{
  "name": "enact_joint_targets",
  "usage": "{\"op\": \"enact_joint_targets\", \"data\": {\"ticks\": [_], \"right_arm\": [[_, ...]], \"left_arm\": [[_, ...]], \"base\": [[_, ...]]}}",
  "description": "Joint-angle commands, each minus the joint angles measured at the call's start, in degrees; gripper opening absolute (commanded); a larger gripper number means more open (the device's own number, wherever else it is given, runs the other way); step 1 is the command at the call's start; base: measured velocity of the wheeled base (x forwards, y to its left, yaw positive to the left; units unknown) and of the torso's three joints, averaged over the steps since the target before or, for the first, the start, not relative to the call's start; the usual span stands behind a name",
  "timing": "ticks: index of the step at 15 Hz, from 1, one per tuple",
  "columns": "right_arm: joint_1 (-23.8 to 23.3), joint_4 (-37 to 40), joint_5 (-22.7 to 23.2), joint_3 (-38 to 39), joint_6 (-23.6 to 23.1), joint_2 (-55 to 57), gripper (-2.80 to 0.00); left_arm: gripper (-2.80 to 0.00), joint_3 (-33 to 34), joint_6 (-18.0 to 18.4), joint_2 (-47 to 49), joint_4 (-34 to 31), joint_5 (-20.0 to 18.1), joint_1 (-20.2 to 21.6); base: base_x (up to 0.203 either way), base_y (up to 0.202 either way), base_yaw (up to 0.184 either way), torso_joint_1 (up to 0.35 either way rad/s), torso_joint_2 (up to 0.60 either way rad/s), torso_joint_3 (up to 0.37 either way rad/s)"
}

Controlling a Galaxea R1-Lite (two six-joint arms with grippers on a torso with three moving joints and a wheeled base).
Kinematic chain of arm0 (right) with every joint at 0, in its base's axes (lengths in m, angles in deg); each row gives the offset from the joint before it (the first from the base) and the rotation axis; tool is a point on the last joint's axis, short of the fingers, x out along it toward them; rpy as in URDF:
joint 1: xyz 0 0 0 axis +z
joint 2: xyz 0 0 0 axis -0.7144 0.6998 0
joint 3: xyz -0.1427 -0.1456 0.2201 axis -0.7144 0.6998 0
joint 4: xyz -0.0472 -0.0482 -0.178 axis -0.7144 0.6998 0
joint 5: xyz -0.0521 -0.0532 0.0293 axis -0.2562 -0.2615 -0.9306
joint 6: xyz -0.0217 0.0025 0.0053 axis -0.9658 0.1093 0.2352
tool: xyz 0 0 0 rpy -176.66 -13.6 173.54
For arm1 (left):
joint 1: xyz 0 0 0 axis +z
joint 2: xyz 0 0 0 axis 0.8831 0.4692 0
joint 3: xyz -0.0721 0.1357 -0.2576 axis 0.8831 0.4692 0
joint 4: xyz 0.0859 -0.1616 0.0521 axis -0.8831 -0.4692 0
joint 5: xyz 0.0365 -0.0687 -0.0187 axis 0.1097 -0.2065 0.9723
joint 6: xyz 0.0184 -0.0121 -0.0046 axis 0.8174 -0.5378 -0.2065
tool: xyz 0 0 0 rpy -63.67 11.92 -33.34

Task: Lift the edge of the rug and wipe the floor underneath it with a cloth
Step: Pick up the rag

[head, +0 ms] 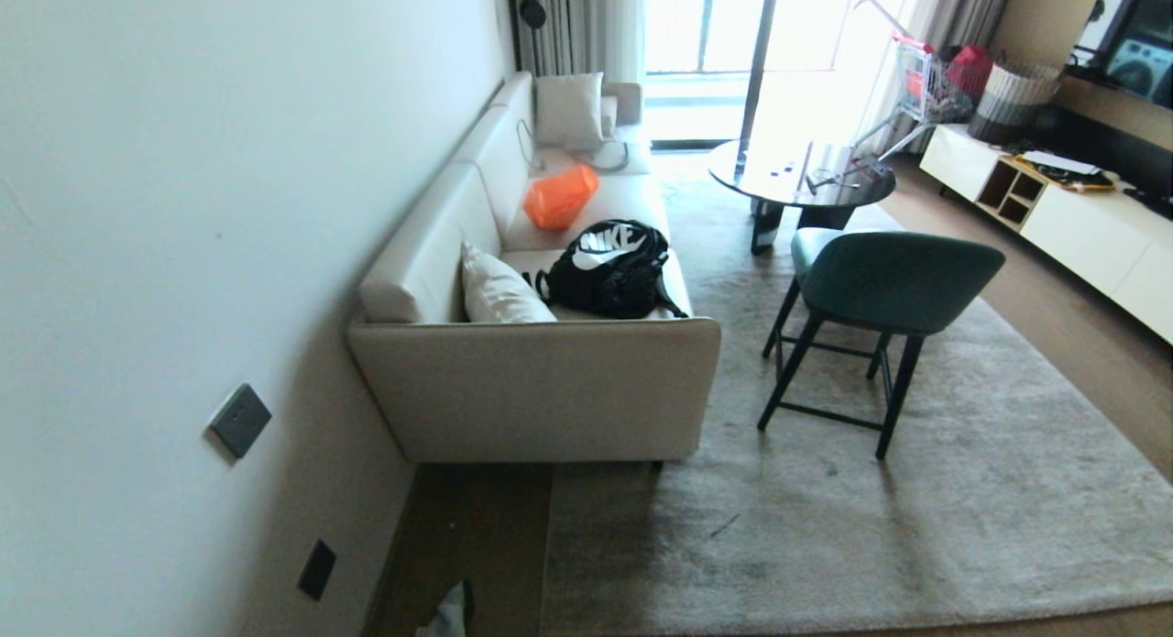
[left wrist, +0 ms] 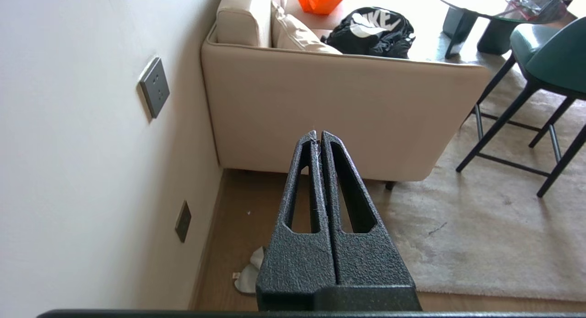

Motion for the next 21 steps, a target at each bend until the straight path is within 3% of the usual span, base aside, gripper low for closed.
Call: {"op": "enact_joint_targets", "data": {"ticks": [1, 13, 21], "right_arm": [[-0.02, -0.02, 0.0, 0.0, -0.01, 0.07, -2.8], [0.06, -0.02, 0.0, 0.0, 0.08, 0.07, -2.8], [0.05, -0.02, -0.02, 0.0, 0.08, 0.07, -2.8]], "left_arm": [[-2.8, -0.06, -0.05, 0.0, 0.02, 0.07, 0.0], [-2.8, -0.04, -0.05, 0.0, 0.02, 0.07, 0.0], [-2.8, 0.02, -0.05, 0.0, 0.02, 0.07, 0.0]], "base": [[0.0, 0.0, 0.0, -0.129, 0.31, 0.188], [0.0, 0.0, 0.0, -0.134, 0.35, 0.207], [0.0, 0.0, 0.0, -0.181, 0.53, 0.35]]}}
